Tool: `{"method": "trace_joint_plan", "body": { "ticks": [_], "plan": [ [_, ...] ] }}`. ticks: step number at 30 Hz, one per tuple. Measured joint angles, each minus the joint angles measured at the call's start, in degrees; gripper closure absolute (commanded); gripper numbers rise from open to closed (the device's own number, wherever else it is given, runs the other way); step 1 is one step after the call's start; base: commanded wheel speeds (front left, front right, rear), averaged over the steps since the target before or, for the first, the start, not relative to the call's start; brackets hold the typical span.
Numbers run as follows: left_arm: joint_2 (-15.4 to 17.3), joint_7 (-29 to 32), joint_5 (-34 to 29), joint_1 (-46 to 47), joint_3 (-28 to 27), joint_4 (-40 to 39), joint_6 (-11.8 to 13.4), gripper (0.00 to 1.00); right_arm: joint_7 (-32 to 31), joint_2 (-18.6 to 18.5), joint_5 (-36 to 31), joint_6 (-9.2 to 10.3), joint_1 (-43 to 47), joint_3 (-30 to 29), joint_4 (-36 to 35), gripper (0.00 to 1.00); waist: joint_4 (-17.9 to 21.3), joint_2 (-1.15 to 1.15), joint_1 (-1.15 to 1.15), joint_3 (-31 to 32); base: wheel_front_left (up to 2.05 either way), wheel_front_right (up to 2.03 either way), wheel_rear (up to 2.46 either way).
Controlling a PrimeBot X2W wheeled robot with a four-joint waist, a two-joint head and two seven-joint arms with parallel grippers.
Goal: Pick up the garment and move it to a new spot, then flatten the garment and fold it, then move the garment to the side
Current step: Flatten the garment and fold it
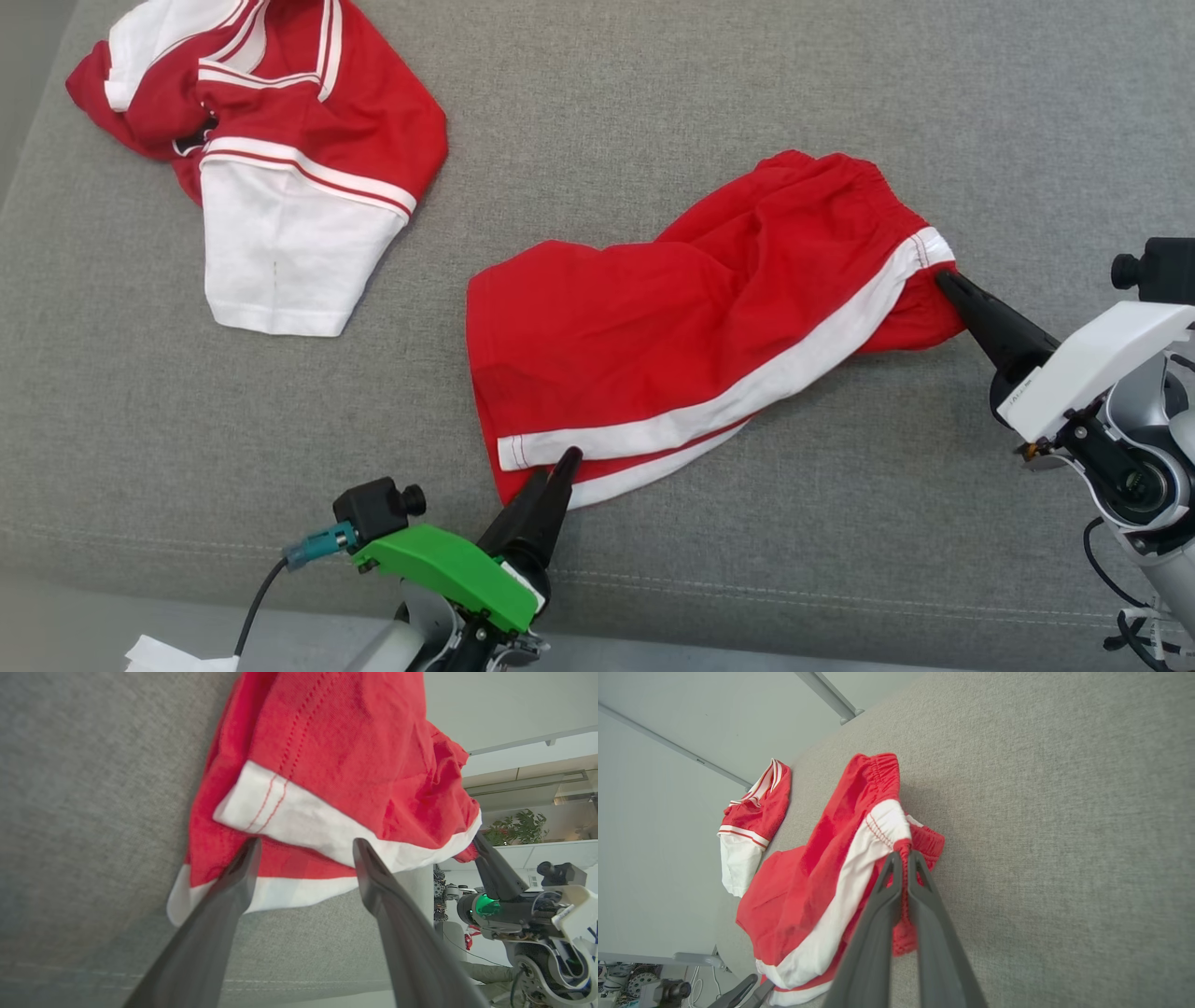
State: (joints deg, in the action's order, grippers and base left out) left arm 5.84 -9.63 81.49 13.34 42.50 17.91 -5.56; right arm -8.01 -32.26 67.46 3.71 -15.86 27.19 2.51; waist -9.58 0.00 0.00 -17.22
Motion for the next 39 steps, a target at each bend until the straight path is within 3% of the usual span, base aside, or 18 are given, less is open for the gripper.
{"method": "trace_joint_plan", "body": {
  "ticks": [16, 17, 19, 20, 21, 22, 39],
  "plan": [
    [-2.1, 0.6, 5.5, 0.6, -1.6, 3.1, -0.9, 0.00, 0.5, -0.1, 0.0, 0.44, 1.1, -0.2, -0.9, 1.00, 0.1, 0.00, 0.00, 0.4, 0.00, 0.00, 0.00],
    [-2.2, 0.6, 5.5, 0.9, -1.7, 3.4, -1.0, 0.05, 0.5, -0.1, 0.0, 0.44, 1.1, -0.2, -1.0, 1.00, 0.1, 0.00, 0.00, 0.4, 0.00, 0.00, 0.00],
    [-2.2, 0.6, 5.5, 1.4, -1.6, 3.8, -1.0, 0.53, 0.5, -0.1, 0.0, 0.45, 1.1, -0.2, -1.1, 1.00, 0.2, 0.00, 0.00, 0.5, 0.00, 0.00, 0.00],
    [-2.2, 0.6, 5.5, 1.6, -1.6, 4.1, -1.0, 0.64, 0.5, -0.1, 0.0, 0.46, 1.1, -0.2, -1.1, 1.00, 0.2, 0.00, 0.00, 0.5, 0.00, 0.00, 0.00],
    [-2.2, 0.6, 5.5, 1.7, -1.6, 4.4, -1.0, 0.92, 0.5, -0.1, 0.0, 0.47, 1.1, -0.2, -1.2, 1.00, 0.3, 0.00, 0.00, 0.5, 0.00, 0.00, 0.00],
    [-2.2, 0.6, 5.5, 1.7, -1.6, 4.8, -1.0, 1.00, 0.5, -0.1, 0.0, 0.51, 1.2, -0.2, -1.2, 1.00, 0.3, 0.00, 0.00, 0.6, 0.00, 0.00, 0.00],
    [-1.4, -1.8, 0.3, 1.9, 0.5, 3.8, -1.0, 1.00, 1.9, -0.4, 0.0, 1.01, 3.6, -0.9, -1.4, 1.00, -1.4, 0.00, 0.00, 0.9, 0.00, 0.00, 0.00]
  ]
}}
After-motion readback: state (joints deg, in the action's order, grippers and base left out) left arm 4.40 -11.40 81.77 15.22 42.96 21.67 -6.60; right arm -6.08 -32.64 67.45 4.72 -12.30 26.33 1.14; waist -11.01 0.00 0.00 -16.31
